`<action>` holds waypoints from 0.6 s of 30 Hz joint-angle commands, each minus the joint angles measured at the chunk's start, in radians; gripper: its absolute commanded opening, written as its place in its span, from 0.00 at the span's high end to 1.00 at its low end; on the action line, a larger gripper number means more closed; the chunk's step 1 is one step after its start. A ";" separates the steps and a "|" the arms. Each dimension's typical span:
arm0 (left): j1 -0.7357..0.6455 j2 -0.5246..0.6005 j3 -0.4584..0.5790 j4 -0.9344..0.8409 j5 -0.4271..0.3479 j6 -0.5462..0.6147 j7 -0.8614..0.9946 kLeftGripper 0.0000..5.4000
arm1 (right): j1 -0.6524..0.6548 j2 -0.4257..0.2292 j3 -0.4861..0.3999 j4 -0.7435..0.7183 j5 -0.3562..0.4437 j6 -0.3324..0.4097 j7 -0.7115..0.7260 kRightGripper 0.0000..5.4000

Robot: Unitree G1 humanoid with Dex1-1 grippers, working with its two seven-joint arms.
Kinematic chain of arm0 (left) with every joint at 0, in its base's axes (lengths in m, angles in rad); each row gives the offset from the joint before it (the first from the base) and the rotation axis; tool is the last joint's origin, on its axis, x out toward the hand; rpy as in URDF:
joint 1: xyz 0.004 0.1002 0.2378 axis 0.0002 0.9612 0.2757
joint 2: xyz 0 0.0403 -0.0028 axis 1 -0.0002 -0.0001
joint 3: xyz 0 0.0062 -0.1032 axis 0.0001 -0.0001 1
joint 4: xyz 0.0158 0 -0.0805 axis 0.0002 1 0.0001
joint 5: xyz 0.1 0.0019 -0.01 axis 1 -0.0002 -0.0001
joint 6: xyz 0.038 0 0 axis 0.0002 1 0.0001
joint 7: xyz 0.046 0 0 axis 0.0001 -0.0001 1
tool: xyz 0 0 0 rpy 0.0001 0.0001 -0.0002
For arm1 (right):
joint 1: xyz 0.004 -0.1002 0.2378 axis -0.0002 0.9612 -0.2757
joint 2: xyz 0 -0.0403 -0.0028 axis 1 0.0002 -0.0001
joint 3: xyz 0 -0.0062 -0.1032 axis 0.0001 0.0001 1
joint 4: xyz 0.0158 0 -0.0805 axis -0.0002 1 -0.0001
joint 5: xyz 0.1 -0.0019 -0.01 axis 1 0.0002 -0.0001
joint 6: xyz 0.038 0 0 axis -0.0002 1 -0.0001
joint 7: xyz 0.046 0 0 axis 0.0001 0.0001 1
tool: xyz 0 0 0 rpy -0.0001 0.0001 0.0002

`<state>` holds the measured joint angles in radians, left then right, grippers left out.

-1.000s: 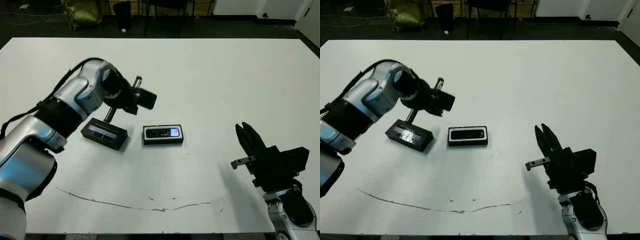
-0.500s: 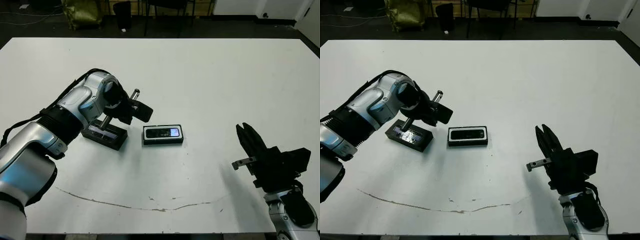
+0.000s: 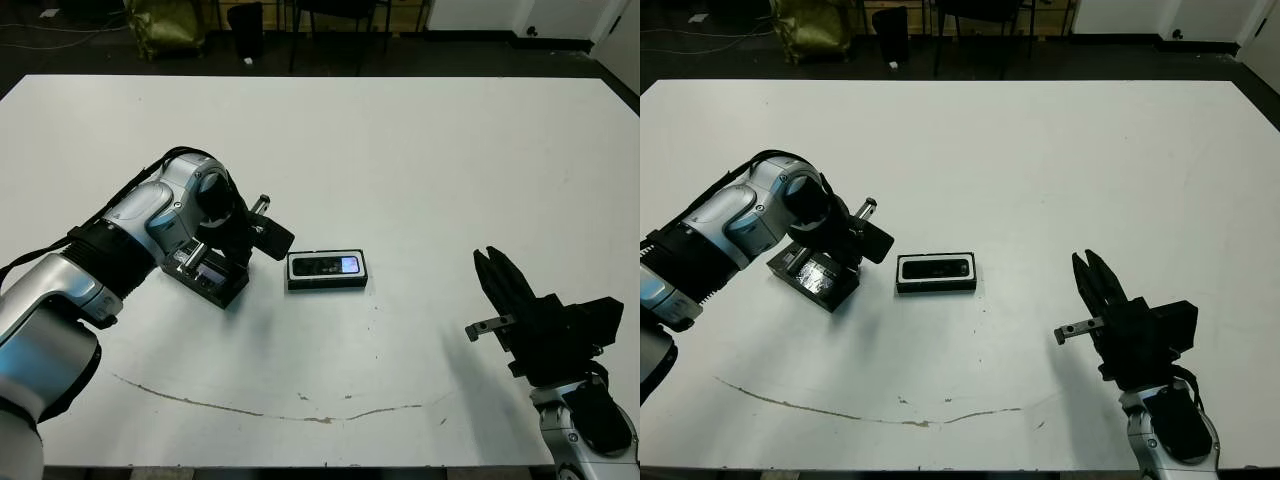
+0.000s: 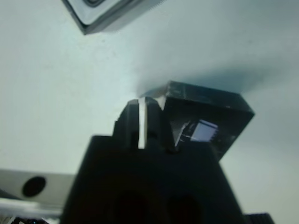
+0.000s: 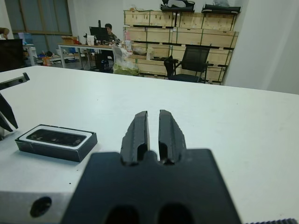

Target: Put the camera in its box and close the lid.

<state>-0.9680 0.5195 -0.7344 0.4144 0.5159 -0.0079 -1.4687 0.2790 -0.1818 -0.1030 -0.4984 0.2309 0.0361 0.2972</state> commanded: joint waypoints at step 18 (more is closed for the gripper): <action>0.062 0.077 -0.022 -0.126 -0.009 -0.006 -0.145 1.00 | 0.016 -0.012 -0.014 -0.009 0.015 0.022 -0.019 1.00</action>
<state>-0.9357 0.5708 -0.7399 0.2962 0.5096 -0.0164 -1.5925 0.2829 -0.1882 -0.1062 -0.5041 0.2488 0.0366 0.2894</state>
